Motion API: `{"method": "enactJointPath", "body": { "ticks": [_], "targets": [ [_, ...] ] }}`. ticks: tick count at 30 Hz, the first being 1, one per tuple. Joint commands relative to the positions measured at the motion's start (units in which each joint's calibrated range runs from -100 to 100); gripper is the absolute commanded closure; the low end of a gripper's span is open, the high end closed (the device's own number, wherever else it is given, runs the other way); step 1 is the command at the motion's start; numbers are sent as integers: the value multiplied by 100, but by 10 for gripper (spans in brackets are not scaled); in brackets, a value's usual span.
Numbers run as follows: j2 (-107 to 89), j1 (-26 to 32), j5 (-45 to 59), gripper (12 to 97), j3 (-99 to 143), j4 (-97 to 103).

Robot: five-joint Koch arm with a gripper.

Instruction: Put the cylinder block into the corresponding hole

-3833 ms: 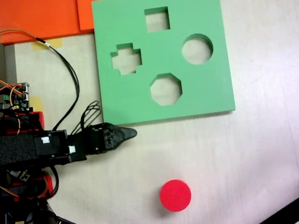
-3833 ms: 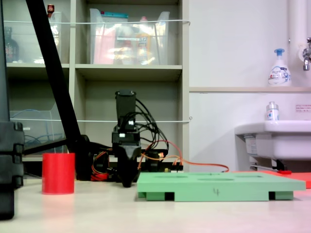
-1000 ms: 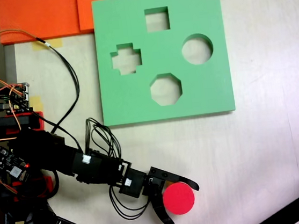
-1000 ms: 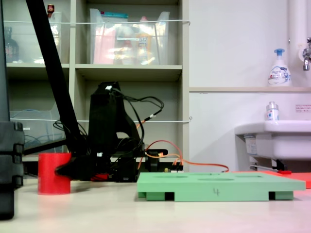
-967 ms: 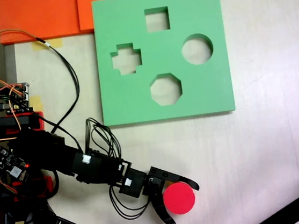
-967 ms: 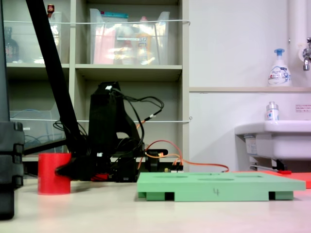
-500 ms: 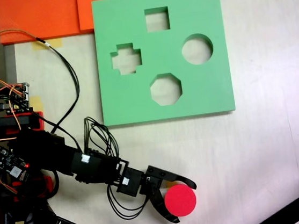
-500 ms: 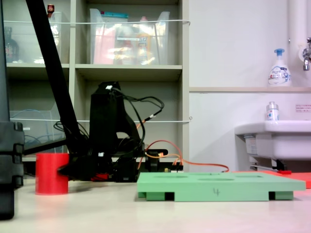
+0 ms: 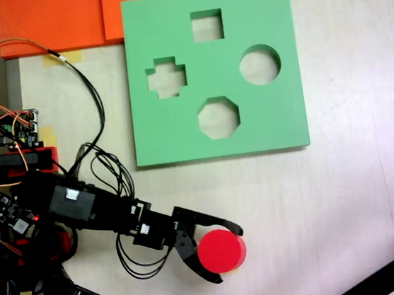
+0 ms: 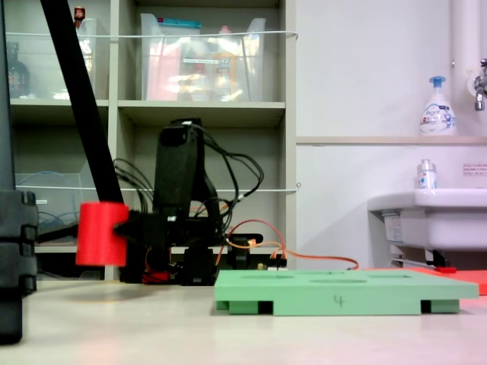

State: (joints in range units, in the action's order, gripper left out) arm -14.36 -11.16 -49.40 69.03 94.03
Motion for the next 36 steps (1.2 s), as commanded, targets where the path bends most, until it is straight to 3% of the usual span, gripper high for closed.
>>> {"method": "enactJointPath", "body": {
  "ticks": [1, 8, 22, 36],
  "targets": [
    [-1022, 112, -24, 801, -4, 154],
    [-2069, 781, -20, 800, 36, -269],
    [-1050, 2300, -15, 800, -2686, -2609],
    [1143, 2833, -15, 797, -4690, -3303]
  ]
}}
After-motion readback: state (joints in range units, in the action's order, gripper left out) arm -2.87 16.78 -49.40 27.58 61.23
